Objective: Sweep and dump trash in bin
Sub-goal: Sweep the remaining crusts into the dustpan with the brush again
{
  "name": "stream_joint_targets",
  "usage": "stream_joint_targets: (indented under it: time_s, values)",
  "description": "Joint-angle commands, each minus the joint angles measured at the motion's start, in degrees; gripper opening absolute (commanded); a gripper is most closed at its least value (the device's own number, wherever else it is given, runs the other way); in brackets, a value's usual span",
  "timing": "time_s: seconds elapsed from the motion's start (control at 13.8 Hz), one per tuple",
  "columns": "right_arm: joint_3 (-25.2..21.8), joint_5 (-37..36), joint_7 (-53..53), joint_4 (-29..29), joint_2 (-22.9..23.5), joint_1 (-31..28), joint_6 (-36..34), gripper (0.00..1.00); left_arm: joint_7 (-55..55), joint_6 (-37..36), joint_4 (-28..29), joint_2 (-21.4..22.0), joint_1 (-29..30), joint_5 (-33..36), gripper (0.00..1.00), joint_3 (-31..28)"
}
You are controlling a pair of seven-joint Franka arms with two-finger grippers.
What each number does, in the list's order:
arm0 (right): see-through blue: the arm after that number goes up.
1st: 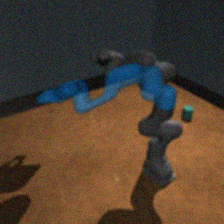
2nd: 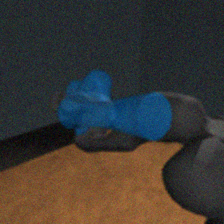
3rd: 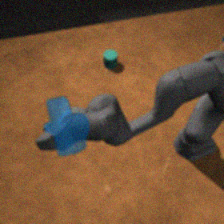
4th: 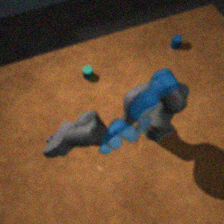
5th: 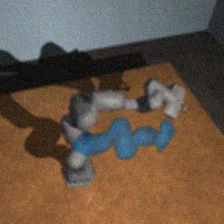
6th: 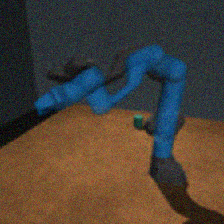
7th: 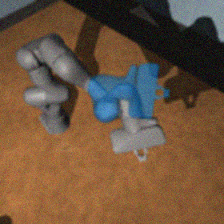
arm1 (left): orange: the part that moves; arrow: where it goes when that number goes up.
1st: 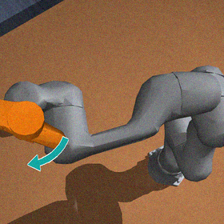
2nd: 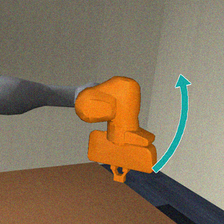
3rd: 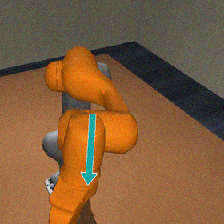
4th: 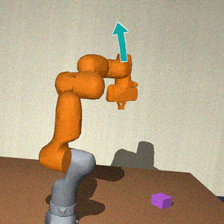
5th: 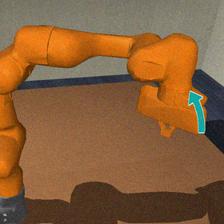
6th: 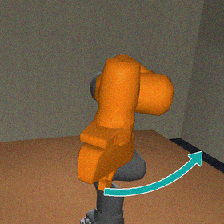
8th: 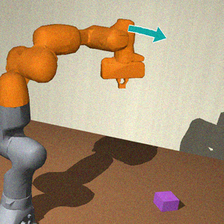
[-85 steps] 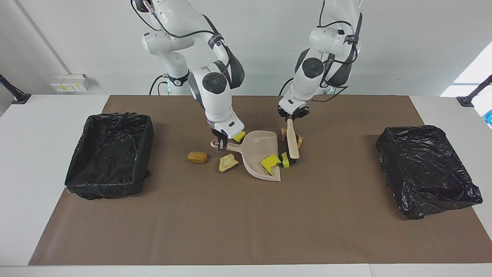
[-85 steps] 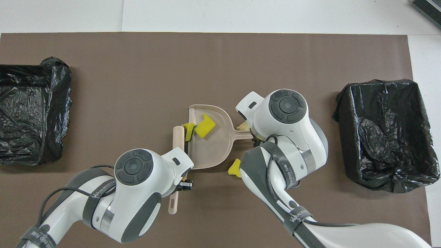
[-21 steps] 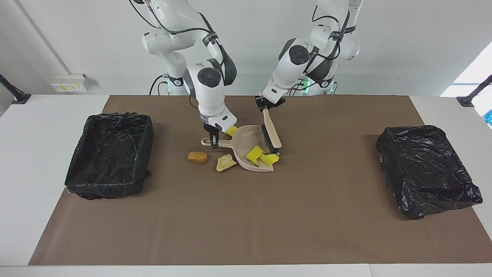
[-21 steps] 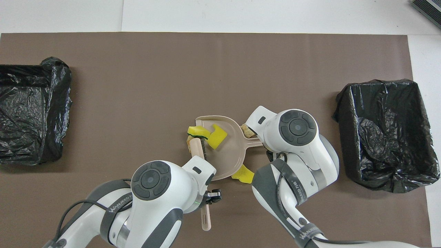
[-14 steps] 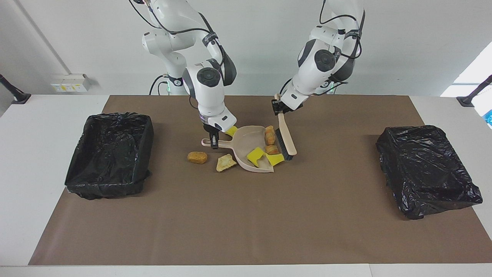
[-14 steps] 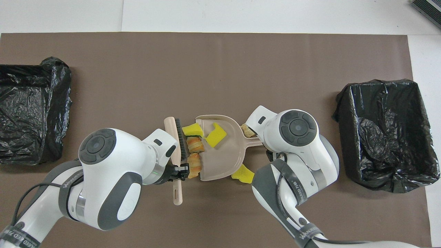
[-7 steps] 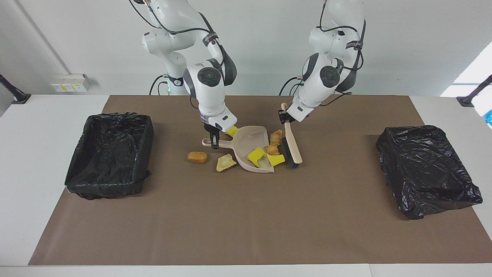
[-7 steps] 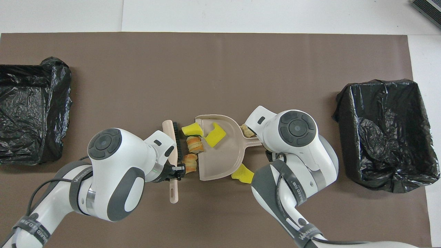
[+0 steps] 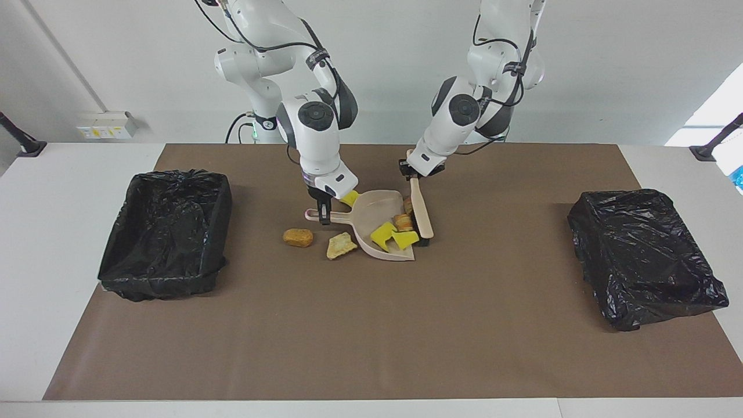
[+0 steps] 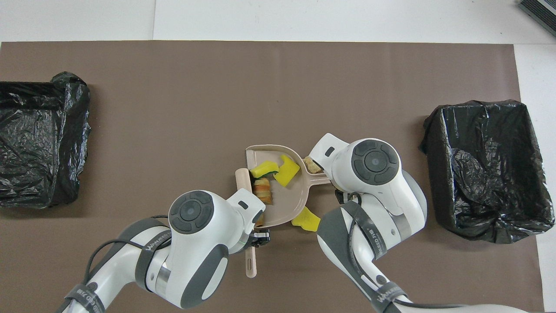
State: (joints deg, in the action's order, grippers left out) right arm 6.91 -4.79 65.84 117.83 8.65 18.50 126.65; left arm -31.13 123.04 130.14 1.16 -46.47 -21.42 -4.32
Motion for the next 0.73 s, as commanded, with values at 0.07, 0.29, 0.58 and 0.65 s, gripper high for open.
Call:
stream_joint_targets:
  time_s: [0.07, 0.29, 0.58, 0.65]
  values:
    - [0.3, 2.0, -3.8, 1.5, 1.3, 0.0, 5.9, 0.00, -3.9, 0.0, -3.7, 0.0, -2.7, -0.3, 0.00, -0.5]
    - [0.3, 3.3, -3.5, 1.4, 2.4, -0.7, 8.0, 0.00, -3.9, 0.1, -4.1, 0.8, -2.0, -0.3, 0.00, -0.7]
    - [0.3, 6.1, -2.7, 1.3, 2.5, -0.7, 9.1, 0.00, -3.9, 0.2, -4.1, 0.4, 0.5, -1.5, 0.00, -0.9]
    - [0.3, 6.1, -2.6, 1.1, 2.6, -0.7, 9.1, 0.00, -3.9, -0.5, -4.1, 0.9, 0.8, -1.5, 0.00, -1.1]
